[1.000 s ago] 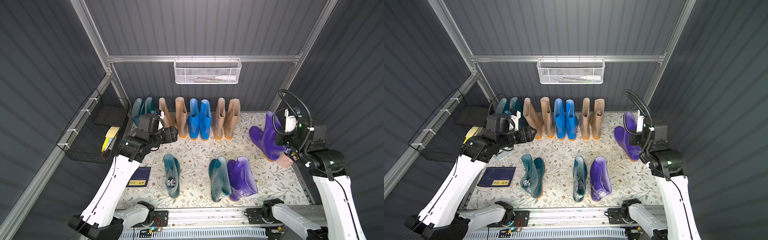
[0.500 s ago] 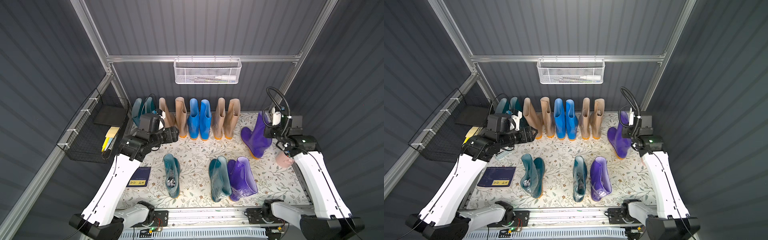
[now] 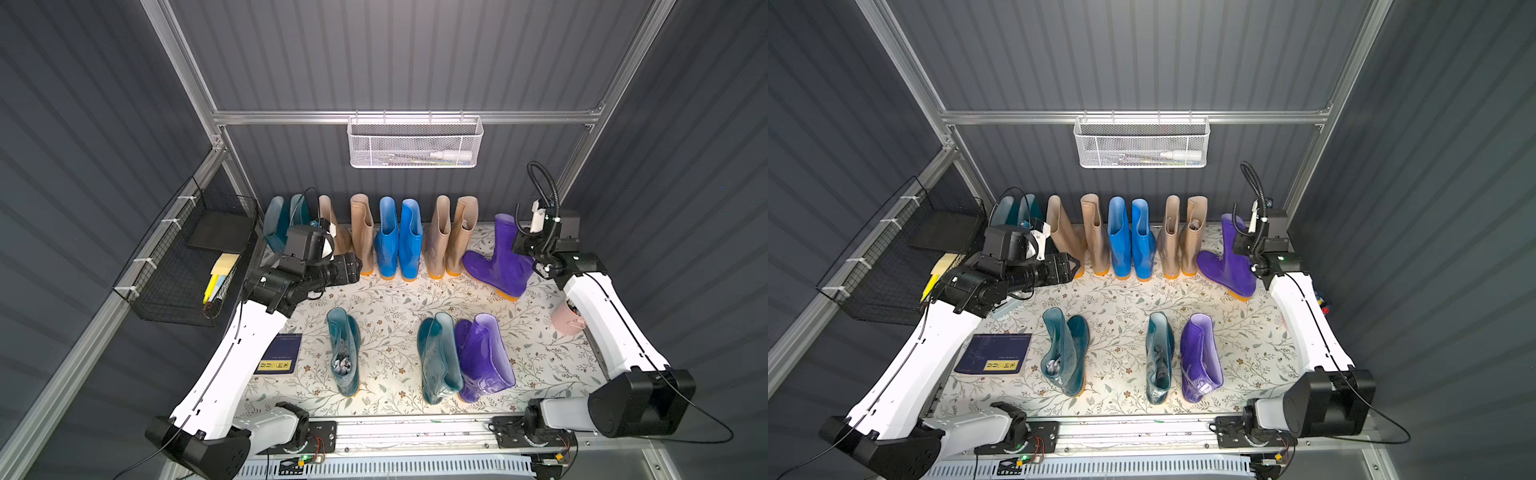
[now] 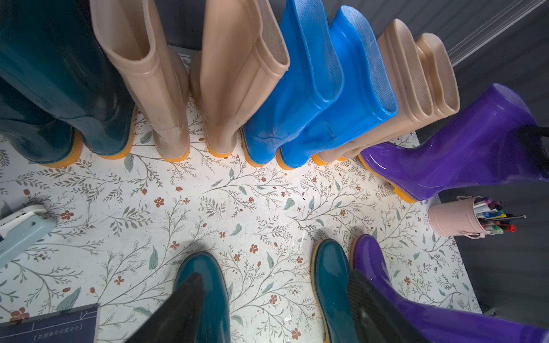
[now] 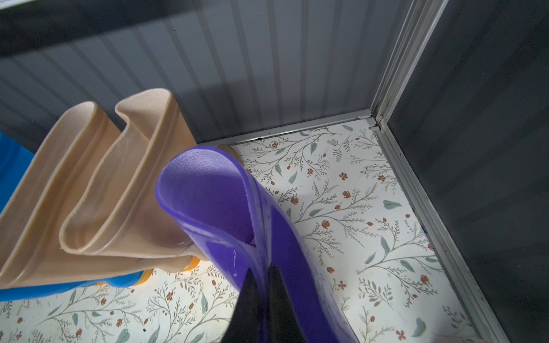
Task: Match and arrange rain boots in pairs
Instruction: Place the rain boot at the center of the board.
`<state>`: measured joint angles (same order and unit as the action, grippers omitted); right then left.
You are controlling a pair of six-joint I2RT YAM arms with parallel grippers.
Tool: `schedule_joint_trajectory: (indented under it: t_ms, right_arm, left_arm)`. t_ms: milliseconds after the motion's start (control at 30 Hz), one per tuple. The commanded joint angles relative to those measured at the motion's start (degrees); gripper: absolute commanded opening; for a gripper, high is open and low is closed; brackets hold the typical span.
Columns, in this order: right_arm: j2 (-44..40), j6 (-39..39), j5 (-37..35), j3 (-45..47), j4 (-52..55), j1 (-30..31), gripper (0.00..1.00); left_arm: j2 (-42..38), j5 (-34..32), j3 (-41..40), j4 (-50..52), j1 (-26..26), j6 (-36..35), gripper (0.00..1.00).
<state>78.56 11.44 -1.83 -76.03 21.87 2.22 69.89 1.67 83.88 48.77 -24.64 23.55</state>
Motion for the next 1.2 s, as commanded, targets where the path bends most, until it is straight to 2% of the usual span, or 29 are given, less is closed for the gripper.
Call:
schedule_joint_trajectory:
  t_ms: [0,567,933,1167]
  right_arm:
    - [-0.14,1.68,1.42,-1.06,-5.75,0.17,0.0]
    - [-7.98,0.2,-0.95,0.84,-1.89,-1.33,0.0]
    - [0.66,4.5,4.84,-0.89,-8.56,-1.35,0.0]
    - [6.01,6.92,6.09,-2.95,-12.14,-1.14,0.0]
  left_arm:
    - [0.57,1.14,1.11,-0.67,0.3,0.34,0.78]
    - [1.27,2.03,0.97,-1.66,0.32,0.44,0.77]
    - [1.38,2.44,0.85,-1.77,0.31,0.65,0.77]
    - [1.74,2.46,1.1,-1.67,0.3,0.72,0.77]
